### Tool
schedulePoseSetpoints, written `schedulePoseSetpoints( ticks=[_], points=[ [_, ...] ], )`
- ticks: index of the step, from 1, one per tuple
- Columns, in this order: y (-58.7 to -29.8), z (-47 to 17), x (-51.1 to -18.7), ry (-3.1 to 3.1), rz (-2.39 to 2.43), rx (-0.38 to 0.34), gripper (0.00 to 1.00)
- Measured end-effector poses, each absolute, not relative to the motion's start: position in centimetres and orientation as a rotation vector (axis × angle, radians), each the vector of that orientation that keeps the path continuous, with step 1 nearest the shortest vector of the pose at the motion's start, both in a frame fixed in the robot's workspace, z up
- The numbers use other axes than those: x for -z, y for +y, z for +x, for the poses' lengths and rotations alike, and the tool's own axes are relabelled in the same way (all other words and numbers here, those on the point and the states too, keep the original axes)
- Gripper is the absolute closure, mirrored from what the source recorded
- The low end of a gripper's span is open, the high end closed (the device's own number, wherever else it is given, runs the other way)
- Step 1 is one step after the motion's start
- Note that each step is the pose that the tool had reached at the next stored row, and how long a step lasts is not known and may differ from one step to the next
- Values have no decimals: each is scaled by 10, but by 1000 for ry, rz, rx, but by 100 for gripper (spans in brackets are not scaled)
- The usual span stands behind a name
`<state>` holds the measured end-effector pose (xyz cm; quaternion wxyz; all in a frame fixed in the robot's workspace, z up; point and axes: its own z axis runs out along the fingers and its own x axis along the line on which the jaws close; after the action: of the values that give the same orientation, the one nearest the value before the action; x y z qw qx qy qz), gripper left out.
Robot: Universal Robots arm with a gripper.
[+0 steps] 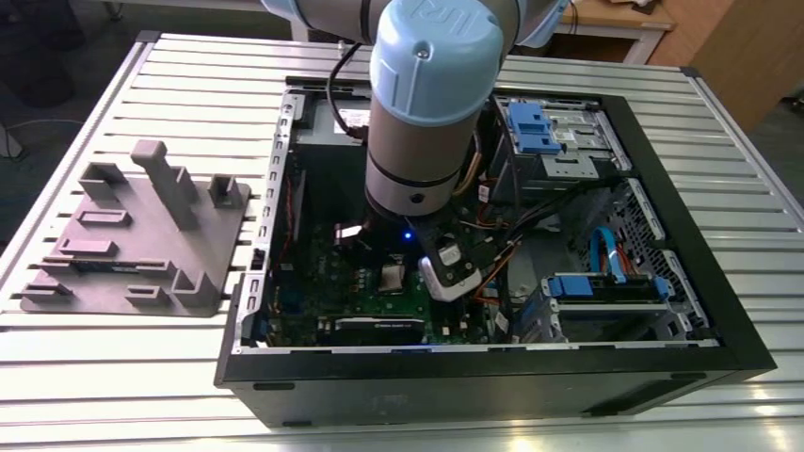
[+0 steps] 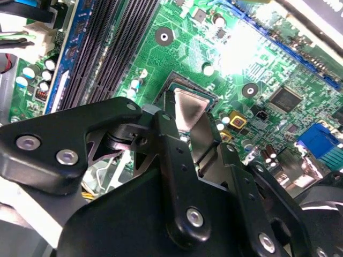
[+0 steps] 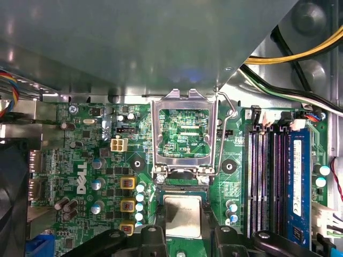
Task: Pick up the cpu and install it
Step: 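Place the cpu into insertion slot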
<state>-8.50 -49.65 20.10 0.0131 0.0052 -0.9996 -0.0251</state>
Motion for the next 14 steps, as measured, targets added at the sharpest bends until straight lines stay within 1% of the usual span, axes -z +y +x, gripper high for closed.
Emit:
schedulePoseSetpoints(
  ticks=[7,9,10,14],
  points=[
    [-497,-85,-200,-3115,16,78,62],
    [-497,-85,-200,-3115,16,79,61],
    [-497,-85,-200,-3115,16,78,55],
    [-497,-85,-200,-3115,16,79,55]
  ],
)
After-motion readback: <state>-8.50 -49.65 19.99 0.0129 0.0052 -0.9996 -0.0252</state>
